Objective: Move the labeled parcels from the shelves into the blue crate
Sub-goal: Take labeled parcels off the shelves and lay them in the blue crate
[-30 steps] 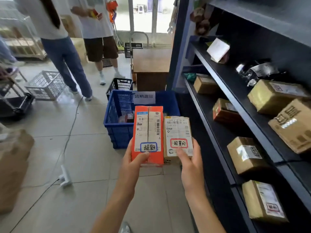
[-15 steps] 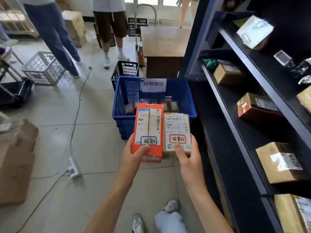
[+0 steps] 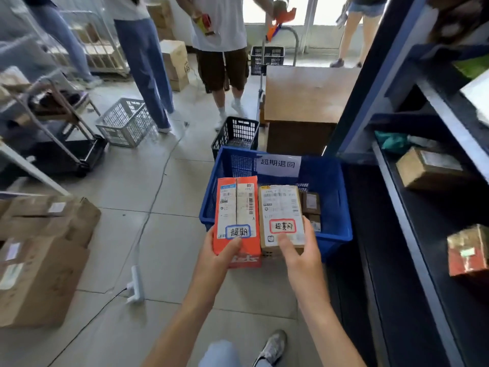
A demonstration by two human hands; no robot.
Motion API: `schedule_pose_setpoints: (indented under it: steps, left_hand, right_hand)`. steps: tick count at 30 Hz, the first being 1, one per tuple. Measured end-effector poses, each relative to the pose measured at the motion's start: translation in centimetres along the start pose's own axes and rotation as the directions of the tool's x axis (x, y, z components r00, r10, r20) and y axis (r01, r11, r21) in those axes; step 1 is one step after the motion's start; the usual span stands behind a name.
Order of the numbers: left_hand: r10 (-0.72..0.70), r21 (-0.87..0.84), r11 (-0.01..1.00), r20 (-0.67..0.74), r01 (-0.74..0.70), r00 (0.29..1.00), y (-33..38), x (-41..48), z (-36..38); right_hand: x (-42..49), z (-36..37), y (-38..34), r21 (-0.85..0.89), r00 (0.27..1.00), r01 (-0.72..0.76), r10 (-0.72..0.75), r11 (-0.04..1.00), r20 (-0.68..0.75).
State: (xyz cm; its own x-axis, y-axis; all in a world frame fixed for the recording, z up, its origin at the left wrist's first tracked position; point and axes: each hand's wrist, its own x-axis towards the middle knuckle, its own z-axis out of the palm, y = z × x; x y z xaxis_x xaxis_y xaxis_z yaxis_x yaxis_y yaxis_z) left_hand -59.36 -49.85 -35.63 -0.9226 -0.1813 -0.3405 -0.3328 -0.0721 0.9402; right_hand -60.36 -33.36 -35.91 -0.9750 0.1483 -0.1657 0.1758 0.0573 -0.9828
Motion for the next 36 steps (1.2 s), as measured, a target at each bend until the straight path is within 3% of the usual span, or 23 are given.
schedule_pose_setpoints:
  steps: [9, 13, 20, 25, 36]
  left_hand:
    - [-0.074, -0.001, 0.997, -0.06, 0.074, 0.995, 1.2, 10.9, 5.0]
    - [-0.147, 0.016, 0.989, -0.027, 0.148, 0.989, 0.9, 18.0, 8.2]
    - [-0.245, 0.103, 0.967, 0.13, 0.232, 0.961, -1.7, 32.0, 16.6]
    - [-0.351, 0.191, 0.929, 0.194, 0.316, 0.916, -4.6, 39.6, 21.0]
    - [-0.548, 0.403, 0.775, 0.043, 0.488, 0.835, -18.7, 55.5, 24.5]
  right_hand:
    - [12.5, -1.2, -0.2, -0.063, 0.997, -0.061, 0.063, 0.996, 0.039]
    - [19.1, -2.0, 1.4, -0.179, 0.994, -0.096, 0.085, 0.979, -0.066]
    - [31.2, -5.7, 5.4, -0.356, 0.945, -0.287, 0.201, 0.889, -0.258]
    - [38.7, -8.2, 9.8, -0.356, 0.896, -0.425, 0.332, 0.832, -0.294]
    - [52.3, -7.0, 26.9, -0.319, 0.804, -0.595, 0.557, 0.738, -0.21]
